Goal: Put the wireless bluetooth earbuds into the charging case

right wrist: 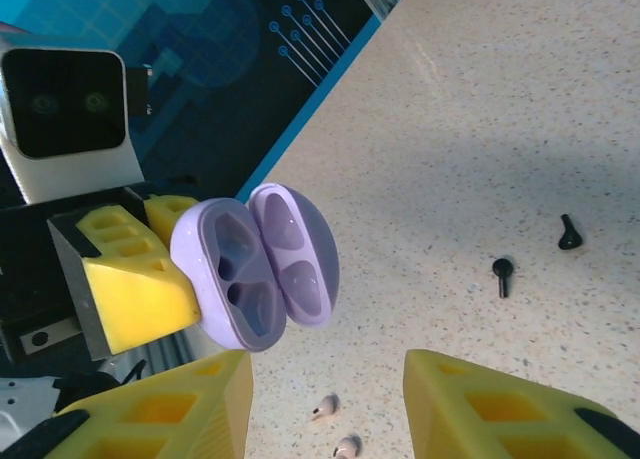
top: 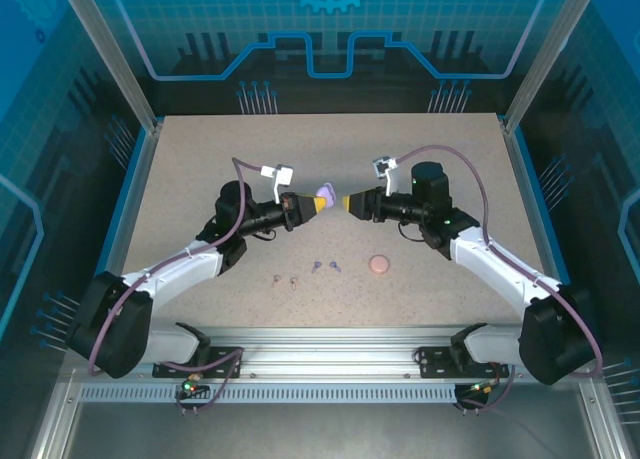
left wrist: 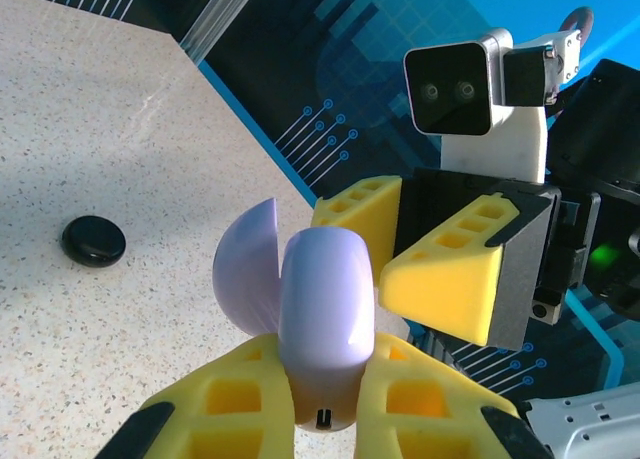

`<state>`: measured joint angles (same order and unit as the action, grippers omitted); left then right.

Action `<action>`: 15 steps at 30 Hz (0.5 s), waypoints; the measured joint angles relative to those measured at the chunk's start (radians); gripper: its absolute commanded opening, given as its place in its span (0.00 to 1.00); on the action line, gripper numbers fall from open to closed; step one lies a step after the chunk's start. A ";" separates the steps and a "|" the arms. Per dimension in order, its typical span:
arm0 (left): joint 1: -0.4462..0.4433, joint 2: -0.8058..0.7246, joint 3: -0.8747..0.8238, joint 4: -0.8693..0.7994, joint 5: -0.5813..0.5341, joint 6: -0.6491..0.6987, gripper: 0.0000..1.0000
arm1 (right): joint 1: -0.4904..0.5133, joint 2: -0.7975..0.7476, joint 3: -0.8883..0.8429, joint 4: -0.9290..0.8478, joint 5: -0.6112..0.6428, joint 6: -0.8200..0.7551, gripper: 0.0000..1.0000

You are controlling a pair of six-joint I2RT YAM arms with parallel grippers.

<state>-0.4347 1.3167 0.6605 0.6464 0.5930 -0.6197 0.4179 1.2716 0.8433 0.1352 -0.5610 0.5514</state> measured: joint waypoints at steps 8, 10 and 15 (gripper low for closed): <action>0.000 0.005 -0.009 0.077 0.011 -0.042 0.00 | 0.000 0.024 -0.002 0.058 -0.027 0.051 0.42; 0.000 0.006 -0.010 0.086 0.014 -0.048 0.00 | 0.000 0.032 -0.002 0.066 -0.027 0.058 0.41; 0.000 0.006 -0.011 0.094 0.015 -0.060 0.00 | 0.000 0.051 -0.002 0.069 -0.027 0.064 0.40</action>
<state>-0.4347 1.3231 0.6495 0.7403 0.6083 -0.6800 0.4179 1.3228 0.8413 0.2047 -0.5880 0.6159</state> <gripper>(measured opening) 0.143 0.406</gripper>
